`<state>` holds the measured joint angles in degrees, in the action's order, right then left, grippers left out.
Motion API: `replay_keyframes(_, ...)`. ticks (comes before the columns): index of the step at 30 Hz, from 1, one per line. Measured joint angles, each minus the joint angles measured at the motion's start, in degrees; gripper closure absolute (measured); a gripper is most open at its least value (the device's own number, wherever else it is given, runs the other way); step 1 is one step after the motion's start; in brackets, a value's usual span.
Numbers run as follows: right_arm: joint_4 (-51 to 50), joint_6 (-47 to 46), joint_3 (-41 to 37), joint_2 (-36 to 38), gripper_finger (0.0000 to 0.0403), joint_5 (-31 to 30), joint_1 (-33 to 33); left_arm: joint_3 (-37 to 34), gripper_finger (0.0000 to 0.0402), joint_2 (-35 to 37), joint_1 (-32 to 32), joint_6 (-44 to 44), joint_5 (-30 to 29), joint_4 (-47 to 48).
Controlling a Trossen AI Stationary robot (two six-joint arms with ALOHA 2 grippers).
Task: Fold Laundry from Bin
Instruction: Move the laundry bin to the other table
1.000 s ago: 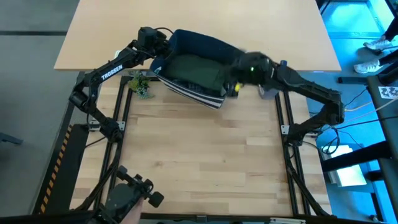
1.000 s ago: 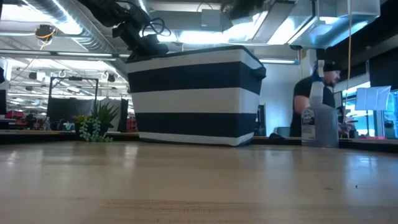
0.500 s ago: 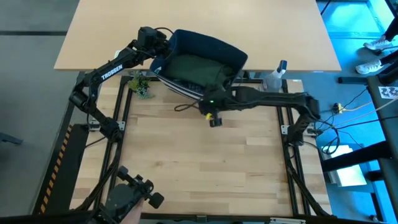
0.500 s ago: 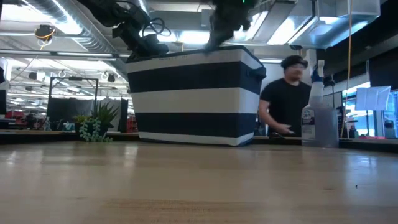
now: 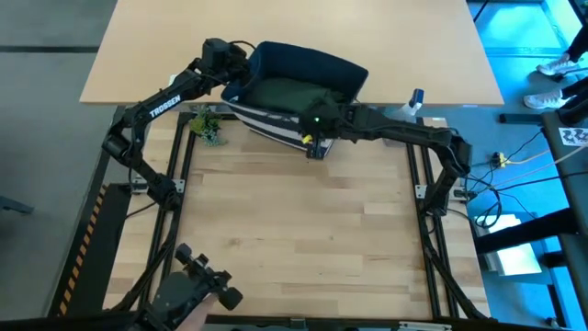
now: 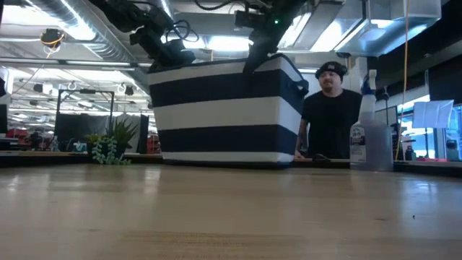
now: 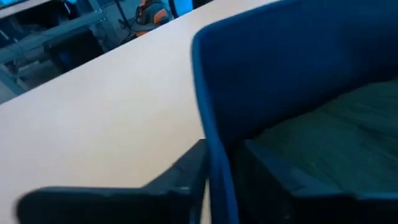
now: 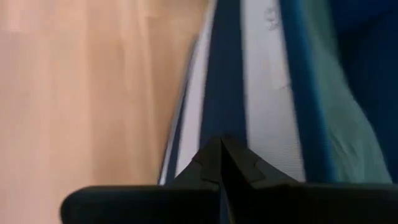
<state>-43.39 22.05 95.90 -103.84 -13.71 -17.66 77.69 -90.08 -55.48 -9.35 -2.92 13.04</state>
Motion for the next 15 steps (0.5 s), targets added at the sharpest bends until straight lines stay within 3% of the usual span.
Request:
replay_keyframes(8, -0.93, 1.93, -0.12, -0.19, 0.0401, -3.71, -4.62, 5.88, 0.0207, 0.00, 0.09, -1.92, -2.18, 0.84)
replay_keyframes(15, 0.99, 3.67, -0.15, -0.19, 0.0402, -2.63, -8.18, 15.21, 0.0176, 0.04, 1.35, -1.76, -2.13, 6.69)
